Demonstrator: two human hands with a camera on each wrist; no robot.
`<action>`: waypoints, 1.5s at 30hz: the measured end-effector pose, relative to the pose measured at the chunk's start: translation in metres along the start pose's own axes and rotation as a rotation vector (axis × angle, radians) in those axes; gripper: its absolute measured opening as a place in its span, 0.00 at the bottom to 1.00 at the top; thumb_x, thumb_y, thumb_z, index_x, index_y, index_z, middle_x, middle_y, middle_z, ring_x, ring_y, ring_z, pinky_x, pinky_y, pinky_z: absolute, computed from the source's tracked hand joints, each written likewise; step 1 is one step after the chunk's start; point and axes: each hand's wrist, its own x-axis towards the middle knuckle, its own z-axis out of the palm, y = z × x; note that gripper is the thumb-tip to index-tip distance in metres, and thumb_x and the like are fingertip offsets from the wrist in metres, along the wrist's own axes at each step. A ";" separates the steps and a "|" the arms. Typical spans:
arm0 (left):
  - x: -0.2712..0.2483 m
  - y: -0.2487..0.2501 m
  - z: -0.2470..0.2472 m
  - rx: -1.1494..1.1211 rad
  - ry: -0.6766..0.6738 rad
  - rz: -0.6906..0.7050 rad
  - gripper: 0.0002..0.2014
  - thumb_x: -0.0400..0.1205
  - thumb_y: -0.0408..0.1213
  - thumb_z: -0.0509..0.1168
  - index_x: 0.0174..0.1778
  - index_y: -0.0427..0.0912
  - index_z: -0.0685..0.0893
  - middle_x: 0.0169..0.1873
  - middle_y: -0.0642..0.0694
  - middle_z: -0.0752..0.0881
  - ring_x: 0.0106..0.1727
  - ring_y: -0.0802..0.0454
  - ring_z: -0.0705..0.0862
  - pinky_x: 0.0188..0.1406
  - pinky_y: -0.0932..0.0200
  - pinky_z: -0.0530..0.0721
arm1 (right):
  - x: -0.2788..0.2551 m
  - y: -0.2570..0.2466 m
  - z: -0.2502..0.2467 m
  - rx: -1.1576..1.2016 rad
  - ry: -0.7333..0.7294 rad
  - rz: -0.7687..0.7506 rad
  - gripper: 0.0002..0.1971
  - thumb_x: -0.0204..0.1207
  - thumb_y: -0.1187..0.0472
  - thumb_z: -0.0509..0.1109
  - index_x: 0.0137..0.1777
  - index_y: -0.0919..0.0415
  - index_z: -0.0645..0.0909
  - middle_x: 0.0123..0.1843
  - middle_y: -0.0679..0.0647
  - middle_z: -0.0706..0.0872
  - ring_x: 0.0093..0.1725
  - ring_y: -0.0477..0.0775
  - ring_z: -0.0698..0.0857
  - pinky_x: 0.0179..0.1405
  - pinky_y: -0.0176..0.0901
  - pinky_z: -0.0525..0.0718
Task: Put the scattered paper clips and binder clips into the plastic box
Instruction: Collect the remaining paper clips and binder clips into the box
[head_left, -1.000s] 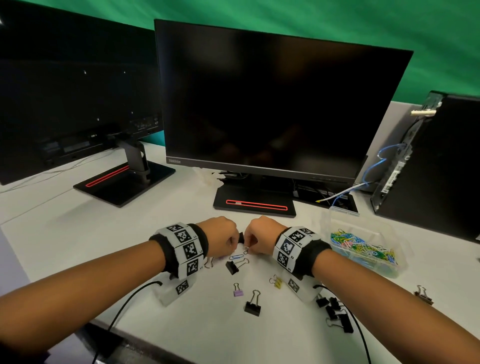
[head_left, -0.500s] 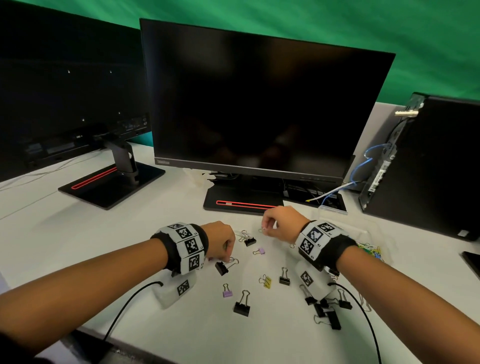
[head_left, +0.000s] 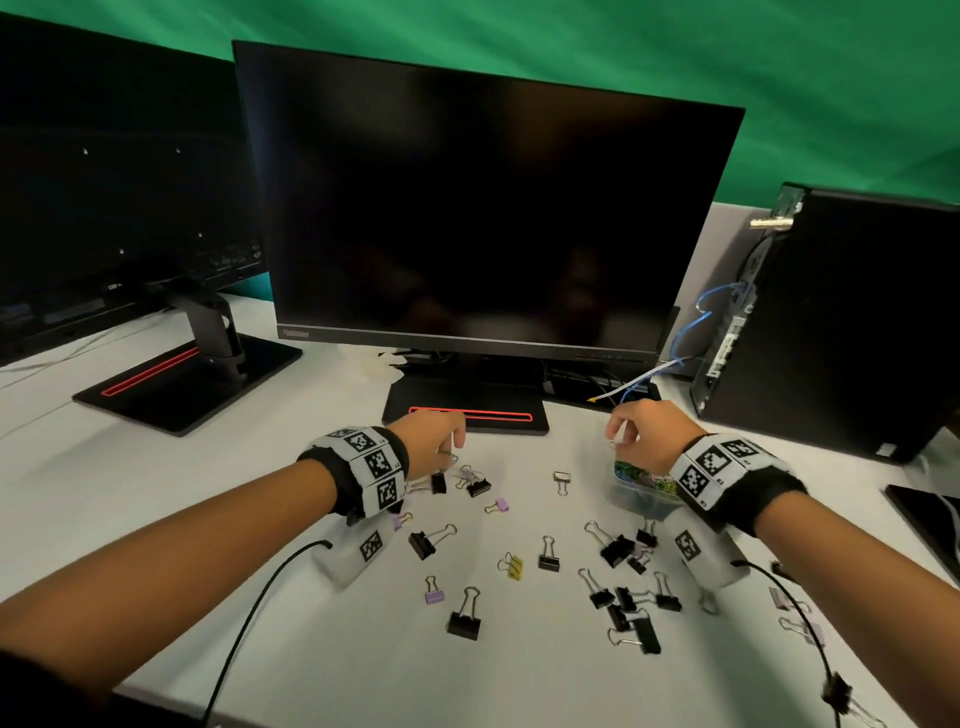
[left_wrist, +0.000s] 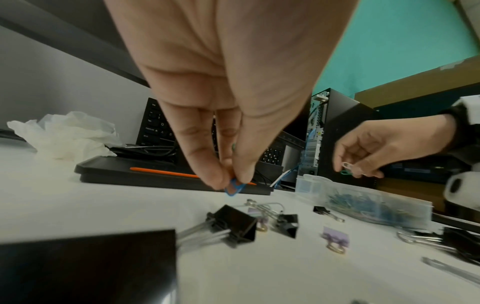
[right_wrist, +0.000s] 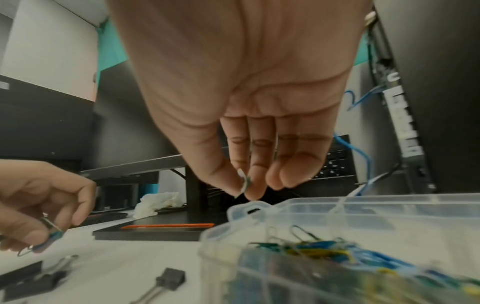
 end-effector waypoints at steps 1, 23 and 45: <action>0.003 0.000 -0.002 0.013 0.003 -0.008 0.08 0.81 0.33 0.64 0.55 0.46 0.77 0.43 0.50 0.81 0.46 0.52 0.79 0.45 0.64 0.76 | -0.001 0.006 -0.001 -0.028 -0.012 0.015 0.05 0.72 0.62 0.68 0.45 0.52 0.81 0.43 0.50 0.83 0.46 0.52 0.82 0.44 0.39 0.77; 0.027 0.001 0.004 0.145 -0.117 -0.030 0.11 0.78 0.35 0.69 0.54 0.36 0.88 0.53 0.42 0.89 0.50 0.49 0.86 0.49 0.62 0.82 | 0.010 -0.102 0.045 -0.004 -0.254 -0.137 0.18 0.71 0.44 0.71 0.51 0.57 0.86 0.48 0.51 0.86 0.50 0.51 0.84 0.51 0.43 0.83; 0.019 0.010 -0.011 0.038 -0.029 -0.013 0.09 0.79 0.34 0.68 0.52 0.37 0.90 0.52 0.43 0.90 0.43 0.59 0.80 0.50 0.65 0.79 | -0.001 -0.068 0.032 -0.030 -0.201 -0.019 0.15 0.67 0.51 0.77 0.49 0.59 0.87 0.49 0.54 0.89 0.47 0.53 0.86 0.43 0.40 0.83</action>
